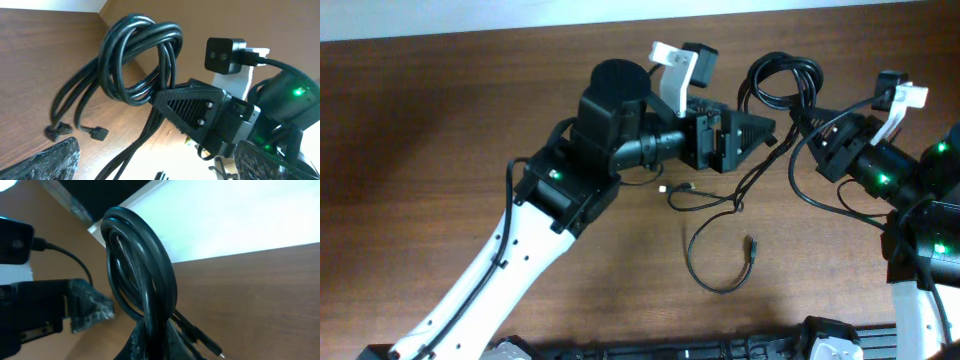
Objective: Untangle cables
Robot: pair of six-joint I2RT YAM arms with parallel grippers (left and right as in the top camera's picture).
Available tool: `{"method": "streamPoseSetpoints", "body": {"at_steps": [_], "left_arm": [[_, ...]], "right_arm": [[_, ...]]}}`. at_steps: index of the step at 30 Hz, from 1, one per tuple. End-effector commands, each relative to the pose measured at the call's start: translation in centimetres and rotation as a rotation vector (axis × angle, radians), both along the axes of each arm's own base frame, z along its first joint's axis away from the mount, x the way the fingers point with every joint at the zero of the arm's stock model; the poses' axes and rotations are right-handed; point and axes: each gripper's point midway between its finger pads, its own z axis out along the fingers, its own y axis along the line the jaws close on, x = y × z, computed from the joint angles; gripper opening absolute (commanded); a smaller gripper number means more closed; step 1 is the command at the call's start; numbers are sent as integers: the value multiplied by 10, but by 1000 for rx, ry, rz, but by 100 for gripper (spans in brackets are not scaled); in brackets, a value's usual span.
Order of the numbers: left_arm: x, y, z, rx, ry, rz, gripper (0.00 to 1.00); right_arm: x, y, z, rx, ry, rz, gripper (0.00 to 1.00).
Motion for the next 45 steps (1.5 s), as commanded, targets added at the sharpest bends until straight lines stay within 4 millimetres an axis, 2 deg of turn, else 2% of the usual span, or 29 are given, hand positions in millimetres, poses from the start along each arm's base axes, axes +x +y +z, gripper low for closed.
{"method": "streamPoseSetpoints", "body": {"at_steps": [1,4,6,12,14,16,18,21,23,26,27,30,32,35,37,41,45], "left_arm": [[1,-4,8,-23,10,45,99],[10,-1,9,-21,-2,106,99],[17,1,9,-40,49,162,99],[21,-3,0,-55,146,189,100],[19,-7,3,-74,146,162,92],[17,-9,3,-74,150,148,86],[16,-9,3,-75,152,140,86],[15,-10,3,-82,172,138,93],[15,-10,3,-92,202,145,96],[17,-9,5,-103,209,159,83],[19,-8,5,-113,238,178,74],[22,-7,4,-145,324,217,60],[24,-7,4,-152,335,230,58],[26,-7,8,-168,320,233,63],[35,-4,6,-167,311,282,64],[41,-9,-2,-157,317,290,51],[51,-2,-3,-160,301,353,42]], "right_arm": [[-8,8,9,34,-8,59,4],[-12,12,11,56,1,90,4],[-14,14,12,60,0,111,4],[-17,17,18,73,-15,135,4],[-16,17,18,68,-19,130,4],[-8,10,15,57,-17,85,4],[3,1,9,39,-9,21,4],[22,-11,-1,46,27,-47,4],[25,-9,4,100,38,-21,4],[20,1,28,170,-5,62,4],[17,3,33,187,-7,80,4],[13,7,33,195,1,112,4],[12,9,33,194,2,125,4],[9,15,33,195,5,149,4],[4,32,33,195,11,207,4],[0,51,34,192,8,260,4],[-2,53,34,192,10,272,4]]}}
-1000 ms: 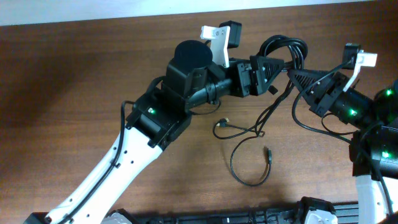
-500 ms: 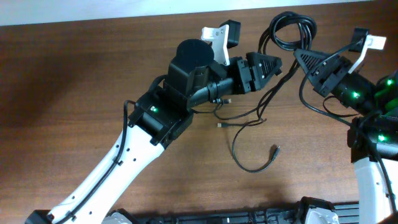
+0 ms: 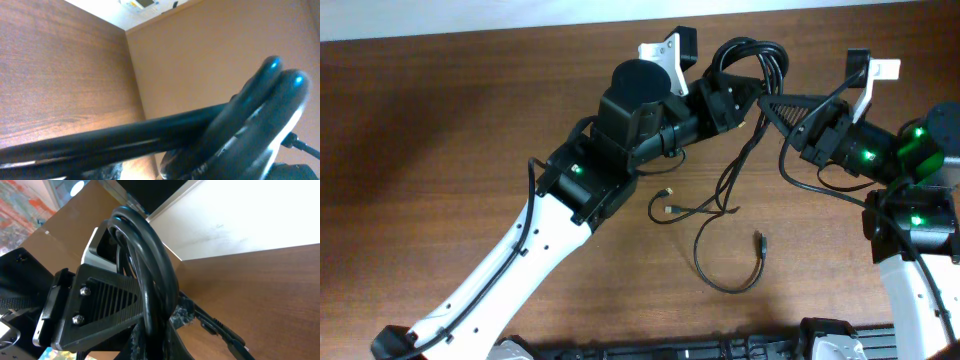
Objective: Untangle cables
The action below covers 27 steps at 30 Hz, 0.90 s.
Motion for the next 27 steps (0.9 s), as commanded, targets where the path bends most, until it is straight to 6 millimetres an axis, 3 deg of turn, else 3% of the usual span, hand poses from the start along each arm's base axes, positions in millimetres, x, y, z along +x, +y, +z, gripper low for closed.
{"method": "streamPoseSetpoints", "body": {"at_steps": [1,4,6,7,14,15,16,17,19,23,24,27], "left_arm": [[11,6,2,11,-20,74,41],[28,21,-5,38,-10,157,33],[32,26,-4,37,-11,170,9],[32,26,-4,37,-11,171,4],[32,25,-3,48,-37,163,0],[32,26,-3,68,-65,155,0],[32,26,-5,98,-97,146,0],[32,26,-5,144,-162,127,0],[31,27,-7,217,-256,96,0],[21,31,-11,387,-458,-5,0],[17,35,-13,447,-512,-30,0],[17,63,-39,639,-482,7,0]], "right_arm": [[-5,4,8,-1,-25,21,4],[-5,4,8,-1,-25,21,4],[-6,5,8,-1,-25,25,4],[-6,6,8,-1,-25,29,4],[-12,19,8,-24,-59,75,4],[-12,19,8,-38,-81,75,11],[-11,19,7,-63,-116,73,40],[-11,18,5,-81,-134,70,61],[-5,15,-9,-121,-108,33,82],[13,-13,-70,-251,120,-175,88],[15,-23,-86,-299,173,-234,99],[16,-29,-95,-419,108,-246,99]]}}
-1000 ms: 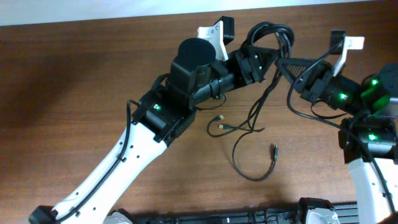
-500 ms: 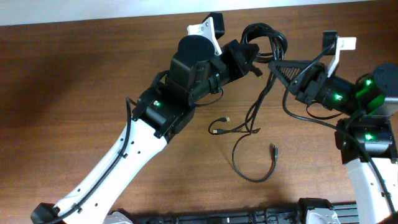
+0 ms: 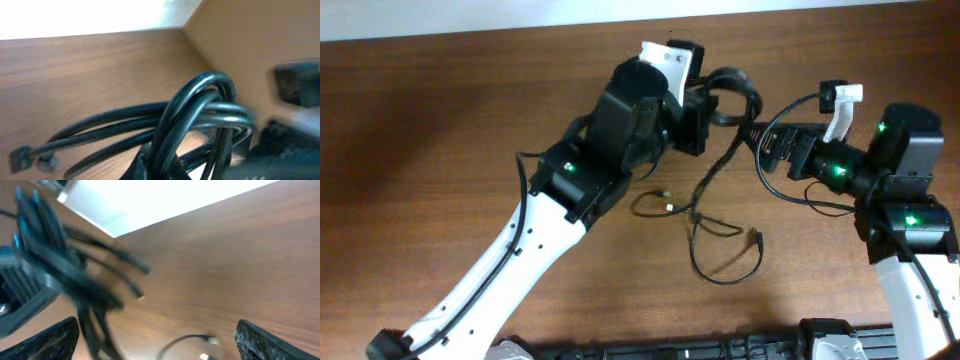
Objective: Untangle cables
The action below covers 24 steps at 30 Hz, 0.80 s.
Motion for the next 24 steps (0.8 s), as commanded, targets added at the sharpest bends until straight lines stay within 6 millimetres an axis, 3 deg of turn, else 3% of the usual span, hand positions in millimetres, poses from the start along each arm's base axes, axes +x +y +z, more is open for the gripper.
{"method": "streamPoseSetpoints", "body": {"at_steps": [1,6,9,11,14,16,19,22,24], "left_arm": [[1,40,-10,218,-78,80,0],[-10,48,-30,373,-99,-9,0],[-19,56,-36,448,-119,-60,0],[-25,59,-29,457,-149,-82,0],[-28,62,-20,449,-172,-81,0],[-30,63,-21,452,-165,-83,0],[-38,55,-22,419,-151,-139,0],[-42,51,-21,402,-145,-166,0],[-46,47,-21,383,-140,-194,0]], "right_arm": [[5,-9,-1,-199,-143,21,99],[-17,18,13,-223,-313,253,99],[-29,20,15,-231,-316,267,99],[-35,21,14,-287,-311,232,99],[-35,18,1,-389,-248,146,99],[-39,28,-9,-452,-223,152,99],[-40,45,-4,-505,-294,187,99],[-32,47,4,-564,-357,149,100],[-28,49,12,-552,-393,141,91]]}}
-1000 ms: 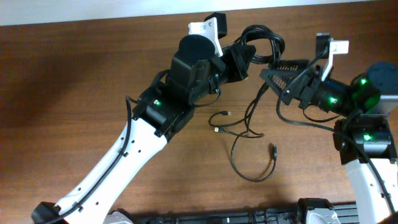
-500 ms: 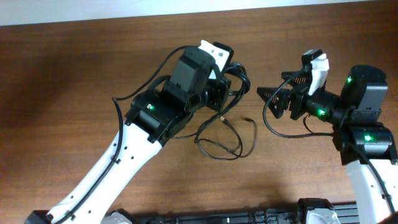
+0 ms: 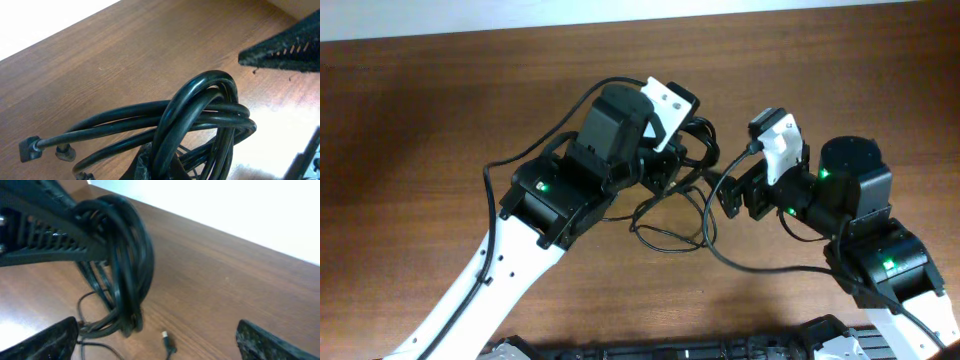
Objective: Untangle cables
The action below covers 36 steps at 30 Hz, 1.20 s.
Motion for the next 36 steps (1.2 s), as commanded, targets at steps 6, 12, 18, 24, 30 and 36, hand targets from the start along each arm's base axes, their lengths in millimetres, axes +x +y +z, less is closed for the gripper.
{"method": "streamPoseSetpoints", "body": {"at_steps": [6,12,18,24,30,36], "left_arm": [[-13,-10,13,-63,6,-88,0],[-6,-8,13,-64,0,-51,0],[20,29,5,-86,68,331,0],[25,40,3,-201,163,536,0],[28,40,5,-301,225,630,0],[27,40,5,-235,178,566,0]], "right_arm": [[10,3,3,-9,-28,0,53],[9,7,2,0,-24,21,8],[9,7,2,3,-22,19,4],[9,7,1,1,-18,20,4],[8,7,-1,-2,-7,19,4],[7,7,-3,-4,-1,19,96]]}}
